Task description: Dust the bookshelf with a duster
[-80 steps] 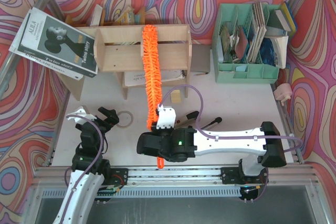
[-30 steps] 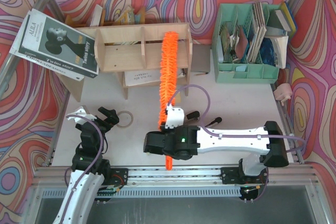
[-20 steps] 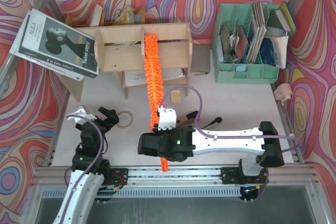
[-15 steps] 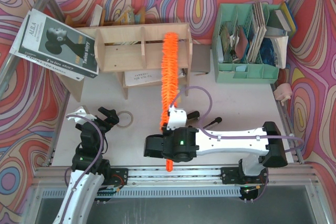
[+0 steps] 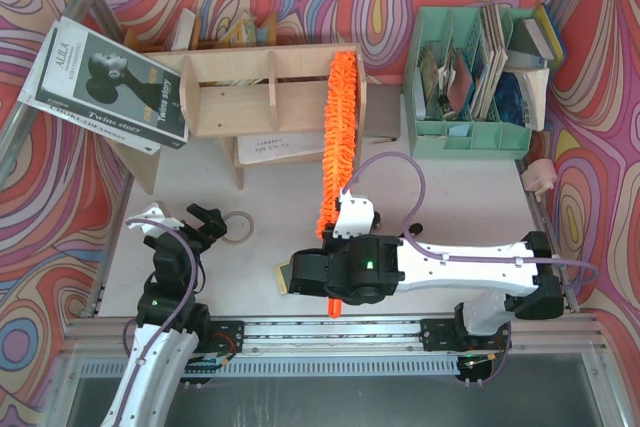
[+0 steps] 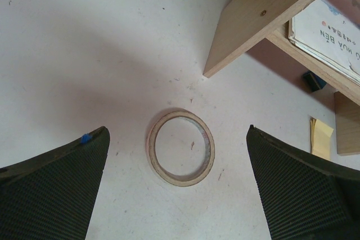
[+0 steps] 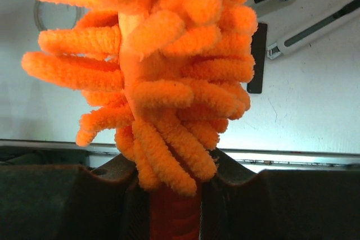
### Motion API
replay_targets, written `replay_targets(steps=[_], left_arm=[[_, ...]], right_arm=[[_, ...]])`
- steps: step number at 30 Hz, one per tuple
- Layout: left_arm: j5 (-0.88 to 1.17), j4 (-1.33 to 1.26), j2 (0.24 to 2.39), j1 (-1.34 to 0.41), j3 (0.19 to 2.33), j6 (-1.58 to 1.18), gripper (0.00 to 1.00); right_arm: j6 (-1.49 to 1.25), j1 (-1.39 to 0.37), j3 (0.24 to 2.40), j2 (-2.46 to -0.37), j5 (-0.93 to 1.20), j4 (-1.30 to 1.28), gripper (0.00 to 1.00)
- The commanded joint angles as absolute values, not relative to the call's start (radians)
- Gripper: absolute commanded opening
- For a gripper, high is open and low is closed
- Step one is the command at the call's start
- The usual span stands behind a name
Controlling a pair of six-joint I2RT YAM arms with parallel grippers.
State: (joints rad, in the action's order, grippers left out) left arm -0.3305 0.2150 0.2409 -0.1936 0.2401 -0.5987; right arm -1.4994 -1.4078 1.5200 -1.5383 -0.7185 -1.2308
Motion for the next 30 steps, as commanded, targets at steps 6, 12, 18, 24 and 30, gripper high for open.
replay_targets(steps=[6, 12, 18, 24, 30], left_arm=[[-0.337, 0.207, 0.231, -0.189, 0.224, -0.602, 0.98], [-0.336, 0.202, 0.235, -0.189, 0.222, -0.603, 0.99], [-0.336, 0.201, 0.236, -0.189, 0.223, -0.603, 0.99], [-0.337, 0.204, 0.233, -0.189, 0.224, -0.603, 0.98], [-0.338, 0.203, 0.235, -0.189, 0.223, -0.603, 0.98]], right_arm=[[-1.424, -1.405, 1.487, -1.468, -0.845, -1.164, 0.0], [-1.507, -1.405, 1.402, -1.483, -0.76, -1.159, 0.0], [-1.498, -1.405, 1.408, -1.524, -0.714, -1.151, 0.0], [-1.469, -1.406, 1.511, -1.515, -0.821, -1.218, 0.0], [-1.398, -1.405, 1.552, -1.465, -0.88, -1.201, 0.0]])
